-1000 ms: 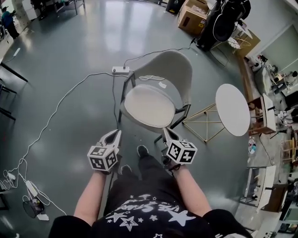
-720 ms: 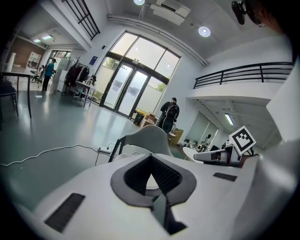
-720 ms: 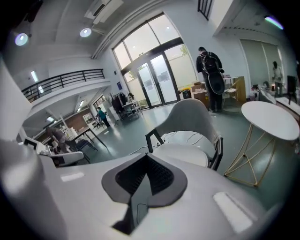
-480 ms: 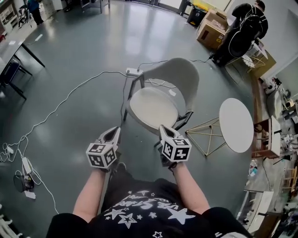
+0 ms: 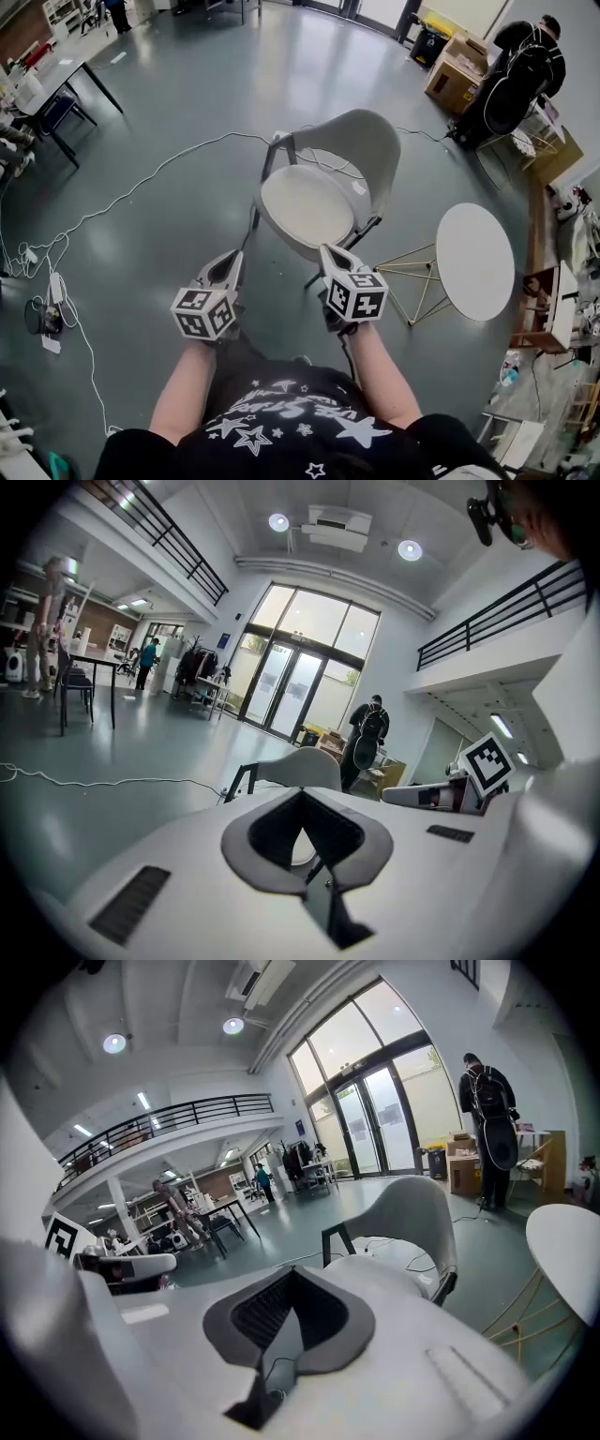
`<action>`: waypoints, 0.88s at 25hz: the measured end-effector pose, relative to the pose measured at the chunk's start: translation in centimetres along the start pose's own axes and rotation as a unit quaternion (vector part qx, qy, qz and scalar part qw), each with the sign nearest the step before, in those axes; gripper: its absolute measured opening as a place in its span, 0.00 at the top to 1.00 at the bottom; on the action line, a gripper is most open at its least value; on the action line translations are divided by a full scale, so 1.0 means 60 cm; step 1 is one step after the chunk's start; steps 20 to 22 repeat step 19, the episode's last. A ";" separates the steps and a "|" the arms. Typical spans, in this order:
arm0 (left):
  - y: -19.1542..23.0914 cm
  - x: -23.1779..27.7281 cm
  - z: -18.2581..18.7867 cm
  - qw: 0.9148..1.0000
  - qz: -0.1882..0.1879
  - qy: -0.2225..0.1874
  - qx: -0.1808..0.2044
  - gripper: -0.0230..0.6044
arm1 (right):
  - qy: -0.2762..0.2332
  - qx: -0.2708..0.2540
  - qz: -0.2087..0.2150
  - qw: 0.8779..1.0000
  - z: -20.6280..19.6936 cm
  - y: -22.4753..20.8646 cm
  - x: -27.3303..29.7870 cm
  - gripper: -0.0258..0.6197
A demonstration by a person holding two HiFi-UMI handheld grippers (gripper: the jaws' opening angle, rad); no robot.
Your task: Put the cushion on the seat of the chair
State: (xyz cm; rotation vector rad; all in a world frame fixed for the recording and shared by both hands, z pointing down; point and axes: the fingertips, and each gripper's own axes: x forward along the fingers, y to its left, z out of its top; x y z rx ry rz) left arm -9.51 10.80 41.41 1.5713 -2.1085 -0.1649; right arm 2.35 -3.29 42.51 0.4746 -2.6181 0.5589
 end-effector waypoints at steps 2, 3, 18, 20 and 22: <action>-0.029 -0.021 -0.012 1.000 0.004 -0.010 0.002 0.95 | -0.002 -0.006 0.010 1.000 -0.011 0.001 -0.026 0.96; -0.045 -0.029 -0.018 1.000 0.006 -0.015 0.003 0.95 | -0.003 -0.007 0.015 1.000 -0.016 -0.002 -0.040 0.96; -0.150 -0.099 -0.063 0.999 0.026 -0.033 0.016 0.95 | 0.010 -0.008 0.042 0.999 -0.068 -0.020 -0.123 0.96; -0.143 -0.102 -0.063 0.999 0.027 -0.033 0.016 0.95 | 0.012 -0.011 0.043 0.999 -0.069 -0.012 -0.118 0.96; -0.143 -0.102 -0.063 0.999 0.027 -0.033 0.016 0.95 | 0.012 -0.011 0.043 0.999 -0.069 -0.012 -0.118 0.96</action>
